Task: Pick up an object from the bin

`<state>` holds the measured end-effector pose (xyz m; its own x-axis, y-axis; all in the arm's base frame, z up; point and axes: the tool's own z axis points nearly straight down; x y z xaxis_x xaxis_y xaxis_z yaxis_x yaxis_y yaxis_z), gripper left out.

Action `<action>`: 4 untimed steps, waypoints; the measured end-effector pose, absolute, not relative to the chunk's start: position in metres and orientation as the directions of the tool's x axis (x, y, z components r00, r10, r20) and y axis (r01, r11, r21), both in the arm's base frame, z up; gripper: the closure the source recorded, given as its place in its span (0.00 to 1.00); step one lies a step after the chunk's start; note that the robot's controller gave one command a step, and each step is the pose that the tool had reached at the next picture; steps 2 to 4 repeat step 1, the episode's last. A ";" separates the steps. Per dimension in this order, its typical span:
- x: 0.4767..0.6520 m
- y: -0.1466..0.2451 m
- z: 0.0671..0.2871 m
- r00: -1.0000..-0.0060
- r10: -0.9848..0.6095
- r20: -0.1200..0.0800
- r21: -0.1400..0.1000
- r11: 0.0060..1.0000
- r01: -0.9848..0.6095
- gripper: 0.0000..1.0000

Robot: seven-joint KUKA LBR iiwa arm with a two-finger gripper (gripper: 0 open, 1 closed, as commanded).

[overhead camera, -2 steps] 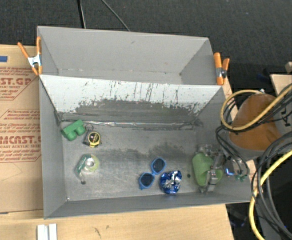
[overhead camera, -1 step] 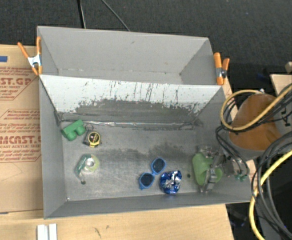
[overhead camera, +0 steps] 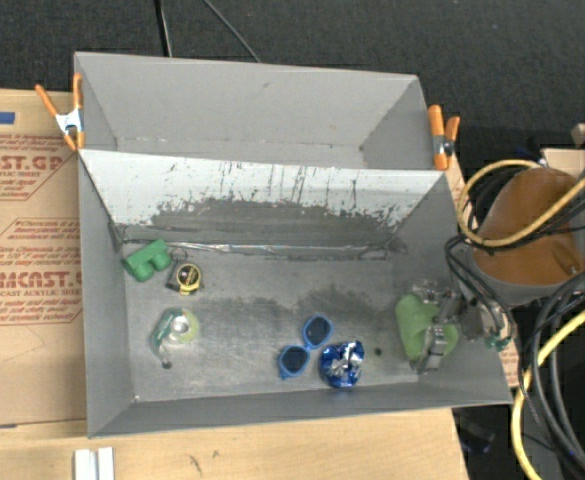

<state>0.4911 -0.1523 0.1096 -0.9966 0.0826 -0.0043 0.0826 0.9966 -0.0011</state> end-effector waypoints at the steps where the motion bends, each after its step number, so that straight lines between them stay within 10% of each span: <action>1: 0.493 -0.152 0.192 -0.997 0.082 -0.008 -0.002 0.997 0.082 1.00; 4: 0.493 -0.152 0.192 -0.997 0.082 -0.008 -0.002 0.997 0.082 1.00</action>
Offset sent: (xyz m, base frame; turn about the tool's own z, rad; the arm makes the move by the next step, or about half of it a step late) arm -0.0001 0.0001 0.0785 0.0000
